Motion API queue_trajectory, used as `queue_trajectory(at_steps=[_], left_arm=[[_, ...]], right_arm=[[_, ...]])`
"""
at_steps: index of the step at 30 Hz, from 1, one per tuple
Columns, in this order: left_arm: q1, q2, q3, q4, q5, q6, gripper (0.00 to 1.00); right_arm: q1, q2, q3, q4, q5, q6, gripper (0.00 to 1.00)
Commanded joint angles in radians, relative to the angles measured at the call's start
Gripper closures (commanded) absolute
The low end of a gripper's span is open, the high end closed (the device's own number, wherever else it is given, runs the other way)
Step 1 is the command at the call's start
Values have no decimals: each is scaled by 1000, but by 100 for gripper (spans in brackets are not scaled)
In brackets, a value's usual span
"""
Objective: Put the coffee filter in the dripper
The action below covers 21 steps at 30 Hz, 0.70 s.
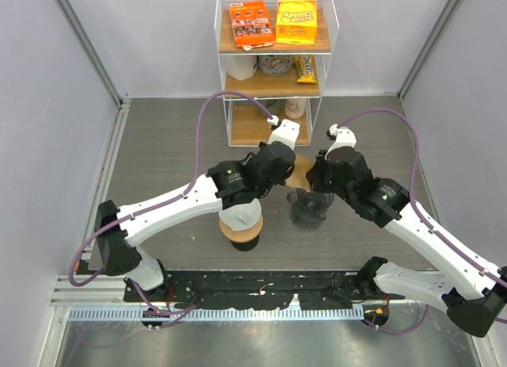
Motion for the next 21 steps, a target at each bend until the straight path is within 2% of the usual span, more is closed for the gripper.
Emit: queue_trajectory(at_steps=[1, 4, 9, 15, 16, 21], left_arm=[[4, -25, 36, 9, 61, 37, 78], [3, -46, 3, 70, 129, 63, 62], [3, -83, -20, 107, 238, 82, 41], [3, -170, -64, 141, 388, 105, 4], [4, -192, -76, 147, 413, 111, 0], [17, -310, -158, 193, 526, 120, 0]], right_arm=[[1, -21, 39, -34, 38, 7, 95], [1, -30, 27, 13, 15, 13, 95], [1, -36, 39, 38, -32, 21, 95], [1, -26, 77, -42, -37, 32, 95], [3, -23, 87, -75, -36, 32, 95], [1, -29, 125, -166, -52, 12, 95]])
